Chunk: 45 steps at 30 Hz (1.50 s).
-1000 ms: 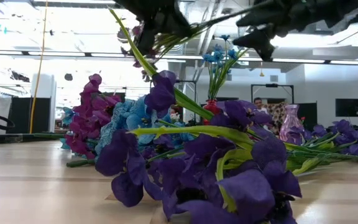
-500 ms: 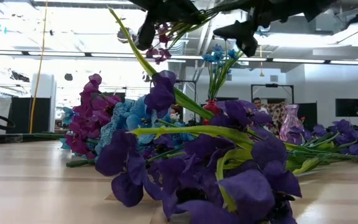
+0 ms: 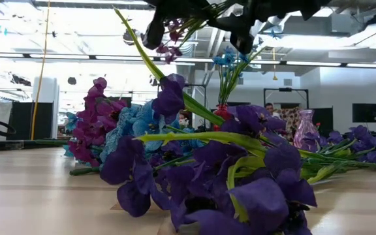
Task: Sort flowers into vase by color
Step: Put the top violet flowers into the violet vase
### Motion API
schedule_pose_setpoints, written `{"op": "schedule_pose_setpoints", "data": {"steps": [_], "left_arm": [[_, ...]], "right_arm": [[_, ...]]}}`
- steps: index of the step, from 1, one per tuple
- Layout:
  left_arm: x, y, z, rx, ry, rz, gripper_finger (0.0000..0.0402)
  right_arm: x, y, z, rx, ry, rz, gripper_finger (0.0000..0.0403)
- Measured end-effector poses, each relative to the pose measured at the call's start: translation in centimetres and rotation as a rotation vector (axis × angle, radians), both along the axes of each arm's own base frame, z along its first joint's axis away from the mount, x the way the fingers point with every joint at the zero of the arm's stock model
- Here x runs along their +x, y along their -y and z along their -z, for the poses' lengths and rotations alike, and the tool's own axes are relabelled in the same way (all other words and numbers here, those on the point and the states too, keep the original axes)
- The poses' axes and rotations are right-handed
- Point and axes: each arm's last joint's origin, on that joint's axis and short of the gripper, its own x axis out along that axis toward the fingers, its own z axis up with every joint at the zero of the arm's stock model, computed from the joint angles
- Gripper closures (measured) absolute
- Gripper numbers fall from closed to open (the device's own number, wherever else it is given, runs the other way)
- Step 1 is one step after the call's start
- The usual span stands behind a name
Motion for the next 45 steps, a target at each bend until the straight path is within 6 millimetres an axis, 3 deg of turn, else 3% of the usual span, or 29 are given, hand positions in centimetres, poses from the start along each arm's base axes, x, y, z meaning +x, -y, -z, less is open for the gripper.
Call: {"op": "schedule_pose_setpoints", "data": {"steps": [5,12,19,25,31,36,45], "left_arm": [[0.0,0.0,0.0,0.025,-0.012,0.005,0.0395],[0.0,0.1,-0.1,0.036,-0.017,0.016,0.0393],[0.0,0.1,-0.1,-0.053,0.032,0.014,0.0349],[0.0,0.3,-0.6,-0.180,0.141,-0.003,0.0281],[-0.4,1.2,-0.8,-0.195,0.200,-0.123,0.0232],[-1.0,2.1,-0.8,-0.216,0.248,-0.248,0.0227],[-1.5,2.5,0.3,-0.343,0.281,-0.338,0.0232]], "right_arm": [[-0.1,0.0,-0.1,0.000,0.003,-0.001,0.0202],[-0.1,0.0,-0.1,0.001,0.001,-0.001,0.0292],[-0.1,0.0,0.1,0.003,-0.016,0.002,0.0363],[-0.1,0.1,-0.1,-0.018,0.006,0.001,0.0367],[-0.5,0.7,-0.5,-0.024,0.014,0.026,0.0367],[-2.1,1.5,-2.0,-0.089,0.050,0.078,0.0368],[-7.2,1.2,-4.8,-0.260,0.036,0.256,0.0368]]}}
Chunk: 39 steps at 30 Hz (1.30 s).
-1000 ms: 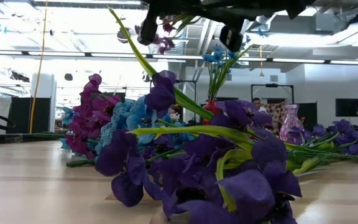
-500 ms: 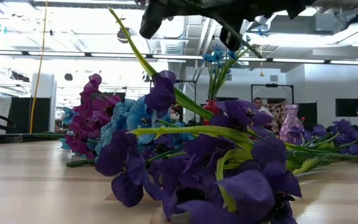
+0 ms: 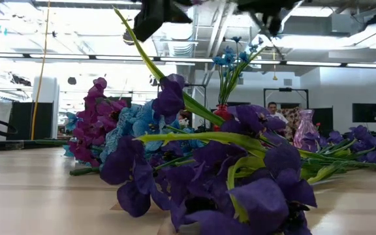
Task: Sort flowers into vase by color
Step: Put the top violet flowers into the violet vase
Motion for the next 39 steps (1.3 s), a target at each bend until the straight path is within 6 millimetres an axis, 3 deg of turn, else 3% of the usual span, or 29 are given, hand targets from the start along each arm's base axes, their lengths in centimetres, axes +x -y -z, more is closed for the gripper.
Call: {"op": "schedule_pose_setpoints", "data": {"steps": [10,17,26,39], "left_arm": [[-0.5,-2.2,3.1,-0.349,-0.032,-0.037,0.0232],[-0.3,-4.5,4.1,-0.639,-0.043,-0.026,0.0232],[0.1,-6.5,4.3,-0.796,-0.032,-0.020,0.0232],[0.1,-6.7,4.3,-0.839,-0.038,0.001,0.0232]], "right_arm": [[-5.4,-1.8,-1.7,-0.124,-0.001,0.165,0.0368],[-8.2,-2.4,0.5,-0.218,-0.032,0.316,0.0368],[-10.1,-1.7,3.7,-0.377,-0.041,0.559,0.0368],[-10.6,0.7,5.5,-0.564,-0.009,0.845,0.0368]]}}
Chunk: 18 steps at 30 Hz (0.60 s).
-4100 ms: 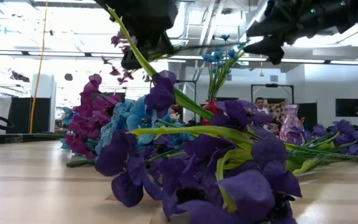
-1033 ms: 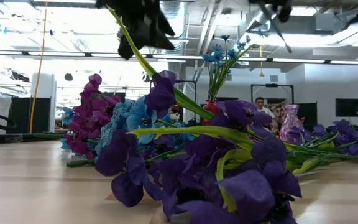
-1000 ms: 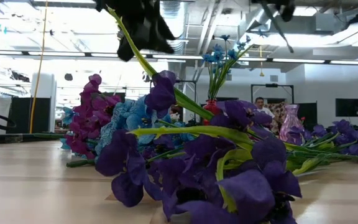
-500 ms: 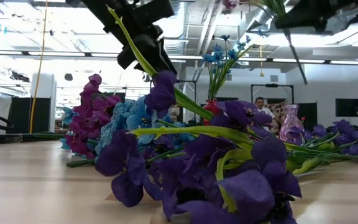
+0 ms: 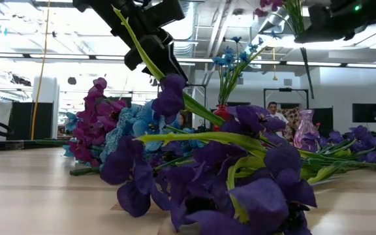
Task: Sort flowers into vase by color
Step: Put the top violet flowers into the violet vase
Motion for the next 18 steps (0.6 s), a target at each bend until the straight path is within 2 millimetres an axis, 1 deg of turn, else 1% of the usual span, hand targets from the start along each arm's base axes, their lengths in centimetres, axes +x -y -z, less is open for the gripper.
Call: {"op": "schedule_pose_setpoints", "data": {"steps": [5,10,15,18], "left_arm": [[0.0,0.0,0.0,0.000,0.000,0.000,0.0232],[0.0,0.0,0.0,0.000,0.000,0.000,0.0232],[0.0,0.0,0.0,0.000,0.000,-0.001,0.0232],[0.0,0.0,0.0,0.000,0.000,0.000,0.0232]], "right_arm": [[0.0,0.8,1.3,-0.023,0.016,0.052,0.0368],[0.0,1.3,2.7,-0.056,0.040,0.037,0.0368],[0.0,1.8,3.2,-0.091,0.061,0.068,0.0368],[0.0,1.8,3.1,-0.079,0.084,0.039,0.0368]]}}
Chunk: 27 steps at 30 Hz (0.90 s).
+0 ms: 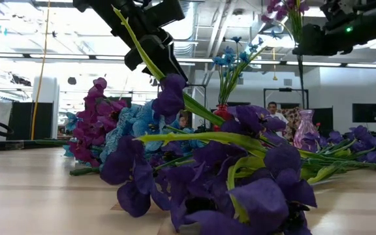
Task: Sort flowers into vase by color
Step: Put the top violet flowers into the violet vase
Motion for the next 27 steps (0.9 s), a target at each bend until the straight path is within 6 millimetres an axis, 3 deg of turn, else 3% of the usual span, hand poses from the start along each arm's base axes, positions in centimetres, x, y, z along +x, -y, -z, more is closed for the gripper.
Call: {"op": "schedule_pose_setpoints", "data": {"steps": [27], "left_arm": [[0.0,0.0,0.0,-0.018,0.010,-0.016,0.0232]], "right_arm": [[0.0,-0.1,1.9,0.106,-0.091,-0.013,0.0367]]}}
